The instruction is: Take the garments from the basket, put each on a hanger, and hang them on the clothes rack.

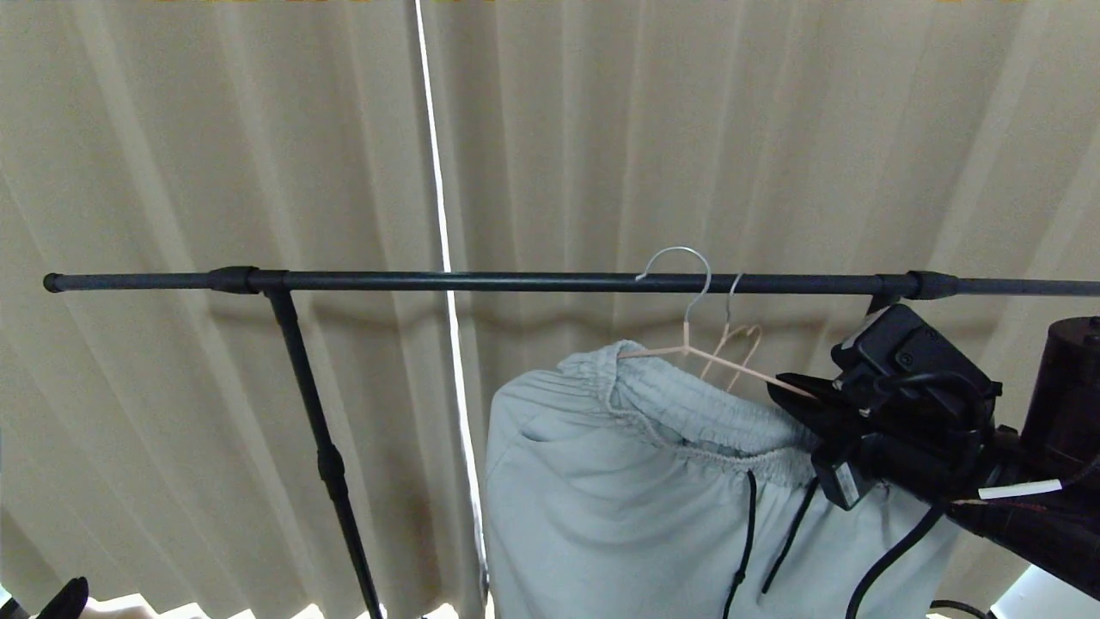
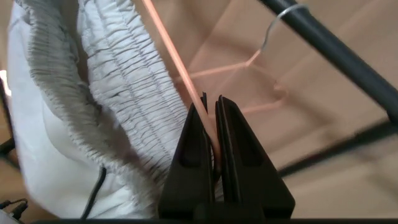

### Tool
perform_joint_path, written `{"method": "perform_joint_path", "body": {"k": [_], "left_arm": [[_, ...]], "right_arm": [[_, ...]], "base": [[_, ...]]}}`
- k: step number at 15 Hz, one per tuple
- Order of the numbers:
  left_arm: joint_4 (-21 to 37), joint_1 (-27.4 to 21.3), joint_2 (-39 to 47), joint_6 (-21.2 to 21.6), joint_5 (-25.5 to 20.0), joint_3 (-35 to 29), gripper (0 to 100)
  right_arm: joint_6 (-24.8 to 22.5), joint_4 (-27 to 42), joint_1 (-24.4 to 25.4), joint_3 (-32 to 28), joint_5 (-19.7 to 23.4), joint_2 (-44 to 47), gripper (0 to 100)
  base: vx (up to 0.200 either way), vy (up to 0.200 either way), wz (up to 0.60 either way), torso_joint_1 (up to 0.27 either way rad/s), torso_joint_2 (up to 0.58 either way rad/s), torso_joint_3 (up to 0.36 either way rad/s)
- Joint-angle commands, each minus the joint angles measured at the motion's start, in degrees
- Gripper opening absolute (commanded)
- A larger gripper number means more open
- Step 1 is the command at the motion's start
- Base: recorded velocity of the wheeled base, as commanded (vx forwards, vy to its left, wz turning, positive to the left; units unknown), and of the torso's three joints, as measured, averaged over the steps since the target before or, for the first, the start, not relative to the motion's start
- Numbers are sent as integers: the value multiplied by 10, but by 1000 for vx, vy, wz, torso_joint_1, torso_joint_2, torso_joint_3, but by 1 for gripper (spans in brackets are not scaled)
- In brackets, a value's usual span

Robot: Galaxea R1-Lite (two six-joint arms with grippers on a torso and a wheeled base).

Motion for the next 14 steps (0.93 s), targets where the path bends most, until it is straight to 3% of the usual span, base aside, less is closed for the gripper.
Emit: {"method": "perform_joint_path", "body": {"k": [1, 2, 14], "left_arm": [[-1, 1, 1, 0, 1, 4, 100], [-2, 1, 0, -1, 1, 7, 100], [0, 0, -125, -41, 0, 110, 100]], "right_arm": [[0, -1, 0, 0, -2, 1, 0], [0, -1, -1, 0, -3, 1, 0], [0, 0, -20, -58, -50, 95, 0]], "base": [[200, 0, 0, 2, 2, 2], [200, 0, 0, -2, 7, 2], [0, 0, 0, 0, 0, 0]]}}
